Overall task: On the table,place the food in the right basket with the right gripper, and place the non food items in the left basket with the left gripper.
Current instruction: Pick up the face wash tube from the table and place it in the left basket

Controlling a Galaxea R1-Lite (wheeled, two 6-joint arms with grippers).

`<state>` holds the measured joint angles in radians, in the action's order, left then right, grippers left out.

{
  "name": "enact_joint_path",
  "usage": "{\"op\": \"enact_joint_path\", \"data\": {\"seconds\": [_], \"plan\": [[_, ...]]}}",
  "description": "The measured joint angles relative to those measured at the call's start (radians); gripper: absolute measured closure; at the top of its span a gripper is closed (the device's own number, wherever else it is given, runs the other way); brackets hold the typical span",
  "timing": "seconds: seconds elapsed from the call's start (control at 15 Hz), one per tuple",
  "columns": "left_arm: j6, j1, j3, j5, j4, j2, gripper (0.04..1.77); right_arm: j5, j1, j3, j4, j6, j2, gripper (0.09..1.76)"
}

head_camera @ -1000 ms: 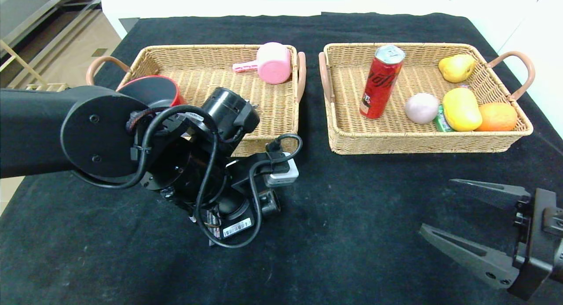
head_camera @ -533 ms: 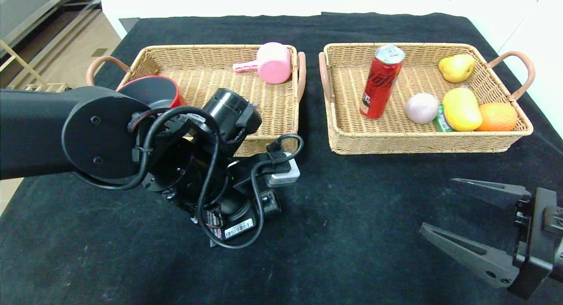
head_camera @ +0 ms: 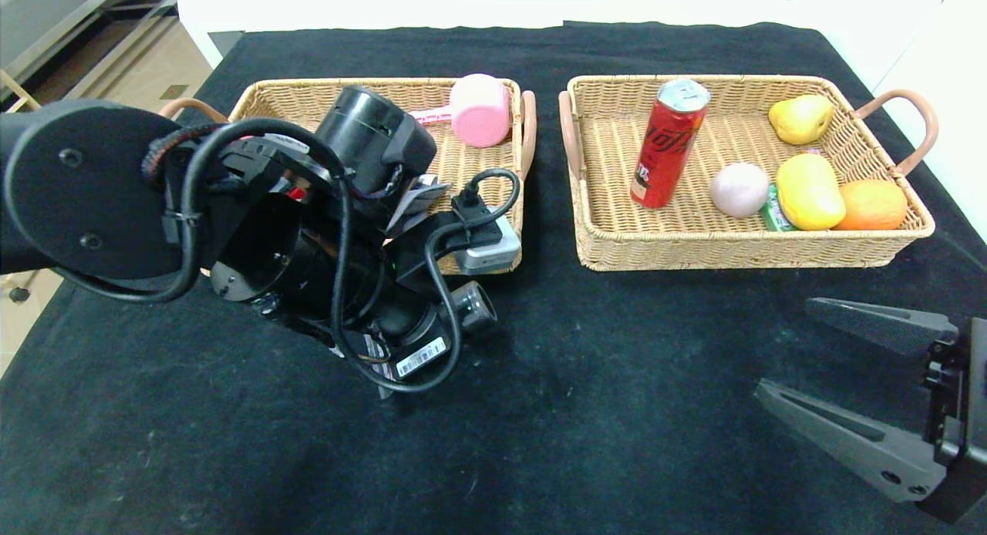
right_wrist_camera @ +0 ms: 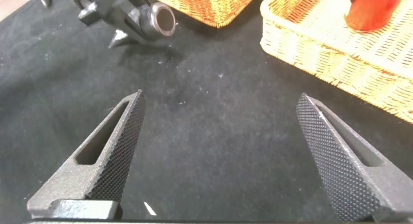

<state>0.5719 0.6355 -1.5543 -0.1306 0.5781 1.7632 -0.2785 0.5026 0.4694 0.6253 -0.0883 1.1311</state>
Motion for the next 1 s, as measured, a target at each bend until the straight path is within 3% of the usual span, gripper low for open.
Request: {"op": "enact_joint_path", "data": {"seconds": [0.2, 0.6, 0.8, 1.0], "plan": [[-0.099, 0.026, -0.039, -0.010, 0.004, -0.014, 1.07, 0.000, 0.000, 0.001, -0.003, 0.000, -0.004, 0.14], [-0.177, 0.039, -0.141, -0.012, -0.001, -0.020, 1.08, 0.001, -0.004, 0.006, -0.003, 0.000, -0.016, 0.14], [-0.222, 0.026, -0.200, -0.014, -0.003, -0.017, 1.09, 0.005, -0.011, 0.012, -0.005, 0.000, -0.019, 0.14], [-0.226, -0.004, -0.231, -0.015, -0.084, -0.004, 1.09, 0.005, -0.012, 0.013, -0.006, 0.000, -0.019, 0.14]]}}
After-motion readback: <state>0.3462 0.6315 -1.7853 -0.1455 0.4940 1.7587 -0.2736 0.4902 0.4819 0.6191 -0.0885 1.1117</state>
